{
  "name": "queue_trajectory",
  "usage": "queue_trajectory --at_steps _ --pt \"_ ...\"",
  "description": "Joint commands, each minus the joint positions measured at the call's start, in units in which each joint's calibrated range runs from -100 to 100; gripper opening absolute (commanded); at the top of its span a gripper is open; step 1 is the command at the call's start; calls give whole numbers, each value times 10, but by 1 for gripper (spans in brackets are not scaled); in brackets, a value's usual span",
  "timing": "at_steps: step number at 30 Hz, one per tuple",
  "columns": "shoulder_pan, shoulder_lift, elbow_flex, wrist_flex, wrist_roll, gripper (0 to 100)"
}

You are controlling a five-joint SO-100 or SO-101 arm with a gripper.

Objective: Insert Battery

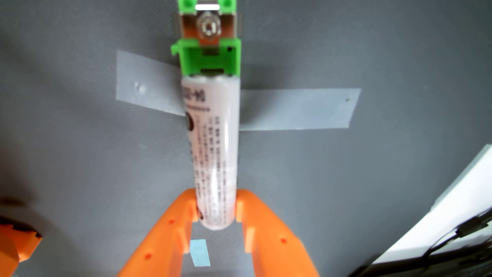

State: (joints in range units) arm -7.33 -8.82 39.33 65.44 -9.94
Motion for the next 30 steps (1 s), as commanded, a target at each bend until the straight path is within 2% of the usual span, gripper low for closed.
queue_trajectory --at_steps 1,13,20,30 --pt "2 -21 -1 -2 0 1" --pt "0 -17 -1 -3 -10 1" --pt "-49 -16 -1 -3 -12 1" --pt "-38 -20 0 -3 -12 1"
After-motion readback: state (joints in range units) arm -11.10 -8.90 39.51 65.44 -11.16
